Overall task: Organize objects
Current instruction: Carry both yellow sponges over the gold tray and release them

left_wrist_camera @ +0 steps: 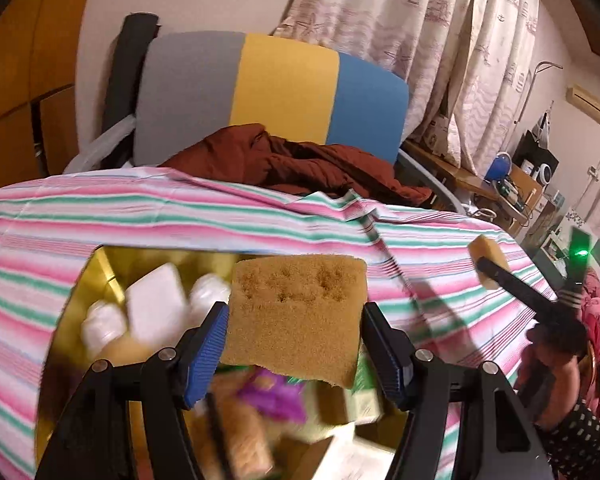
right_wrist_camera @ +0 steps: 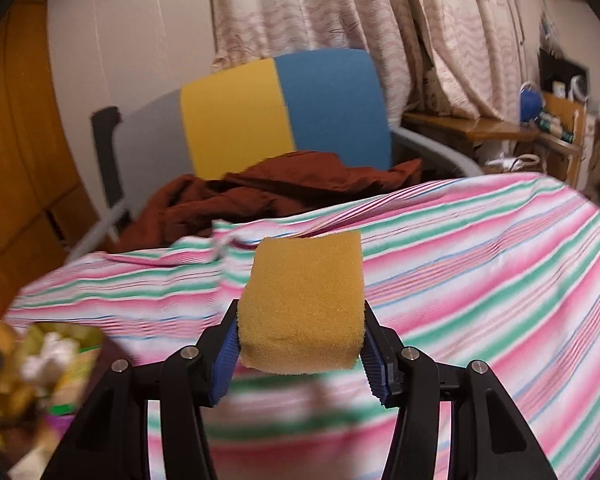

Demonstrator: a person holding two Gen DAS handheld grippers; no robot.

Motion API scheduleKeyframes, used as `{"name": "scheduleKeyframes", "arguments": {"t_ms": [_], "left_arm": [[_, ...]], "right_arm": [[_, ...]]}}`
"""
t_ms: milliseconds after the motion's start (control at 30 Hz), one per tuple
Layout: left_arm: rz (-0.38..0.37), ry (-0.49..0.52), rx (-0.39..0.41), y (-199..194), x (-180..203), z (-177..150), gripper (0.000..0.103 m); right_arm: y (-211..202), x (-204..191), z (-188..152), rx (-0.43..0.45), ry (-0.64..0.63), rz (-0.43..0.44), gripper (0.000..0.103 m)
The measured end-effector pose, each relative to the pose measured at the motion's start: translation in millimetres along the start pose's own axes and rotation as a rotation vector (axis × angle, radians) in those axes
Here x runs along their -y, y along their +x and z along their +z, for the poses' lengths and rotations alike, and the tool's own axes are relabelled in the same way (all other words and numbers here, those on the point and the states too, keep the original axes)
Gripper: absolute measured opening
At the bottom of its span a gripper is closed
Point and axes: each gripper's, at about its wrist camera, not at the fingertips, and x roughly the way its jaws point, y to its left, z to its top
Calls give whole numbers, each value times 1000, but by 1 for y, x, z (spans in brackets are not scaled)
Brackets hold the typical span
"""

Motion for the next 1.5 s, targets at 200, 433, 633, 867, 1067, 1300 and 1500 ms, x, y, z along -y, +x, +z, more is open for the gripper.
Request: {"name": "scheduleKeyframes", "arguments": {"t_ms": [200,433,633,867,1067,1300,1500], "left_arm": [[23,-37,-2,-26,-27,-23,68],[45,-58,-5,-44,-47,-44,68],[42,-47,-23,-47,-51,-55,68],[32,-3,-56,-49,-49,-62,68],[10,8,-78,-42,-48,-61,68],[-36,41,-137,-20,-36,-53,68],[-30,63,-189,-4,-25,-58,70]], "right_arm": [[-39,-49,-23,-3,-27,96,54],[-63,-100,-43,-56,-37,230,55],[-63,-139,-64,-135,-73,312,55],[-58,-179,-71,-192,-130,381,55],[-44,-208,-66,-215,-166,407,55],[-26,-231,-58,-242,-175,409,55],[-8,-241,-50,-259,-166,384,57]]}}
